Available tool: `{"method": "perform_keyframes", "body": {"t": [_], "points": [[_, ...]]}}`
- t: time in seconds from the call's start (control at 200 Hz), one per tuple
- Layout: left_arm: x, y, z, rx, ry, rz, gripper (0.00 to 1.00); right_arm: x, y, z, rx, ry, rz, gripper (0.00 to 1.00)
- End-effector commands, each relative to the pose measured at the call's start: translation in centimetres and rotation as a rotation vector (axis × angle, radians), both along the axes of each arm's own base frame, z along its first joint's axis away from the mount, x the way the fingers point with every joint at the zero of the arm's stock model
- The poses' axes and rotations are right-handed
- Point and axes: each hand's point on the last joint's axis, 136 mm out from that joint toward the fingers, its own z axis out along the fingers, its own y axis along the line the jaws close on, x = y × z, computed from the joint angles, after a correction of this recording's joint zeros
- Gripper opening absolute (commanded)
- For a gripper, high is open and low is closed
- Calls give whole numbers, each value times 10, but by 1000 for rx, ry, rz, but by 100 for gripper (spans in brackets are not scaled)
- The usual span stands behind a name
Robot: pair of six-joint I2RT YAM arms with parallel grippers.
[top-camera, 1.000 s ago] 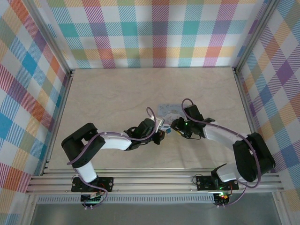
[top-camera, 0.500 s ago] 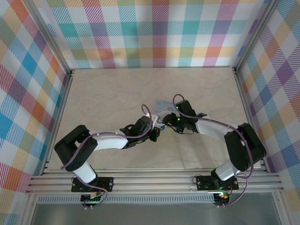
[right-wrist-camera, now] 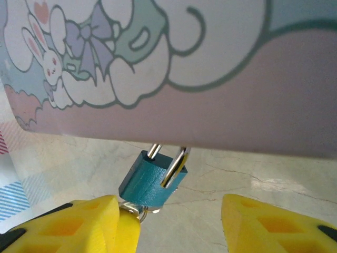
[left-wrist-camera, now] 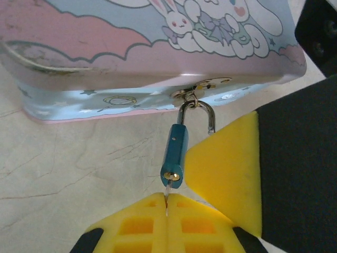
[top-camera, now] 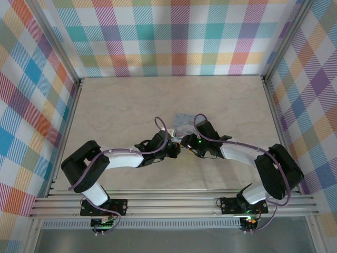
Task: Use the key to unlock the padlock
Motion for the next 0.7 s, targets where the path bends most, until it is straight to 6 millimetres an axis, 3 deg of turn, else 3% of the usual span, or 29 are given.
{"method": "perform_keyframes", "body": {"t": [0.0,0.34,0.695], "points": [[5,-6,21,-105,25,51,0,2,9,-4,50,8,-45,54],[5,-11,20,-226,107,126,0,10,13,-7,122,47,-148,54],[3,-14,19,-263,134,148,0,2,8,-18,108,100,-179,53]]}}
